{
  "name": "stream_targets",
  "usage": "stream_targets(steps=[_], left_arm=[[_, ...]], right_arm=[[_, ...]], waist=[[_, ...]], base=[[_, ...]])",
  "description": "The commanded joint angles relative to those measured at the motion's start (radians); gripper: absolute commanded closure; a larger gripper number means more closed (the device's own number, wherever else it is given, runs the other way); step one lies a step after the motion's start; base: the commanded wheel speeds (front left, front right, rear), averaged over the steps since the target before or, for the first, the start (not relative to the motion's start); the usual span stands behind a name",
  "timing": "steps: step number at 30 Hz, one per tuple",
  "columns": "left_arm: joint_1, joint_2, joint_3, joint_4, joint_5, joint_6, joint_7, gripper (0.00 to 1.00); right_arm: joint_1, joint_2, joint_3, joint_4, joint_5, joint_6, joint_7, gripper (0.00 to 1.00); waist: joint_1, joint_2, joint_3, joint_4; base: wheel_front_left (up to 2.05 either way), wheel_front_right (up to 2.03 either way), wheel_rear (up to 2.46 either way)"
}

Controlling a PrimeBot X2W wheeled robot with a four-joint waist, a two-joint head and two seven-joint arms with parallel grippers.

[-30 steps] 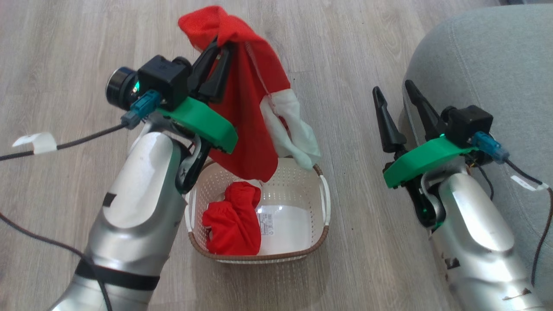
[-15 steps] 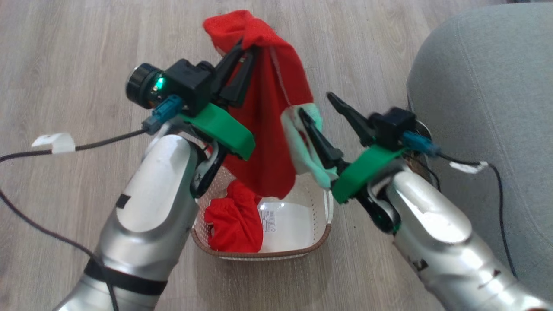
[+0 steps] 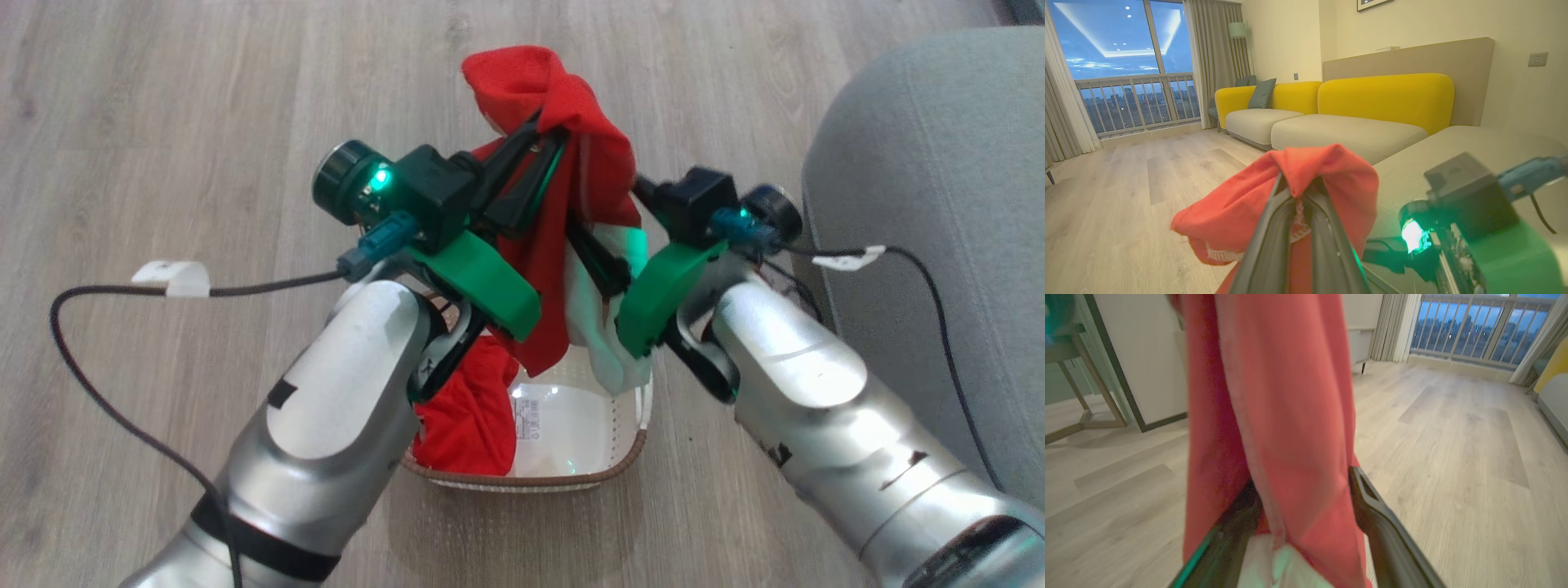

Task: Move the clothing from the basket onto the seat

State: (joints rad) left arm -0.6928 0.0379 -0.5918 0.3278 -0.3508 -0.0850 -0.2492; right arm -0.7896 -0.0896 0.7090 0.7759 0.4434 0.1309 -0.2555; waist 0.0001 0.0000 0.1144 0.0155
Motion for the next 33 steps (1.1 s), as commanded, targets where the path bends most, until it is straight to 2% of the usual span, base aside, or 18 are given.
stream_targets(steps=[1, 2, 3, 4, 5, 6, 14, 16, 17, 25, 33], left_arm=[[-0.045, 0.012, 0.022, -0.043, -0.009, 0.005, -0.013, 1.0], [-0.045, 0.012, 0.015, -0.044, -0.014, 0.007, -0.013, 1.0], [-0.046, 0.012, 0.009, -0.045, -0.017, 0.009, -0.013, 1.0], [-0.047, 0.012, 0.003, -0.046, -0.02, 0.01, -0.013, 1.0], [-0.047, 0.012, 0.0, -0.047, -0.022, 0.012, -0.013, 1.0], [-0.047, 0.012, -0.003, -0.049, -0.023, 0.013, -0.013, 1.0], [-0.033, 0.012, -0.001, -0.031, -0.013, 0.017, -0.013, 1.0], [-0.023, 0.012, 0.01, -0.02, -0.018, 0.014, -0.013, 0.23], [-0.02, 0.012, 0.013, -0.016, -0.013, 0.013, -0.013, 0.0], [0.011, 0.012, 0.032, 0.029, 0.052, -0.001, -0.013, 0.0], [0.05, 0.022, 0.065, 0.053, 0.108, -0.023, -0.013, 0.0]], right_arm=[[-0.028, 0.03, 0.02, 0.0, 0.013, 0.0, -0.006, 0.0], [-0.032, 0.033, 0.031, 0.018, 0.026, 0.0, -0.006, 0.02], [-0.035, 0.035, 0.04, 0.029, 0.039, 0.0, -0.006, 0.2], [-0.039, 0.036, 0.047, 0.034, 0.049, 0.0, -0.006, 0.57], [-0.043, 0.037, 0.055, 0.034, 0.059, 0.0, -0.006, 0.88], [-0.046, 0.038, 0.059, 0.034, 0.067, 0.0, -0.006, 1.0], [-0.048, 0.035, 0.008, 0.008, 0.096, 0.0, -0.006, 1.0], [-0.041, 0.026, -0.012, -0.009, 0.091, 0.0, -0.006, 1.0], [-0.038, 0.021, -0.022, -0.018, 0.087, 0.0, -0.006, 1.0], [0.008, -0.013, -0.123, -0.112, 0.071, 0.0, -0.006, 1.0], [0.051, -0.033, -0.214, -0.224, 0.046, 0.0, -0.006, 1.0]], waist=[[-0.0001, 0.0, 0.0, 0.011], [-0.0001, 0.0, 0.0, 0.016], [-0.0001, 0.0, 0.001, 0.021], [-0.0001, 0.0, 0.002, 0.025], [-0.0001, 0.0, 0.004, 0.029], [-0.0001, 0.0, 0.005, 0.033], [-0.0001, 0.0, 0.019, 0.029], [-0.0001, 0.0, 0.024, 0.018], [-0.0001, 0.0, 0.026, 0.011], [-0.0001, 0.0, 0.039, -0.071], [-0.0001, 0.0, 0.057, -0.224]], base=[[0.0, 0.0, 0.0], [0.0, 0.0, 0.0], [0.0, 0.0, 0.0], [0.0, 0.0, 0.0], [0.0, 0.0, 0.0], [0.0, 0.0, 0.0], [0.0, 0.0, 0.0], [0.0, 0.0, 0.0], [0.0, 0.0, 0.0], [0.0, 0.0, 0.0], [0.0, 0.0, 0.0]])
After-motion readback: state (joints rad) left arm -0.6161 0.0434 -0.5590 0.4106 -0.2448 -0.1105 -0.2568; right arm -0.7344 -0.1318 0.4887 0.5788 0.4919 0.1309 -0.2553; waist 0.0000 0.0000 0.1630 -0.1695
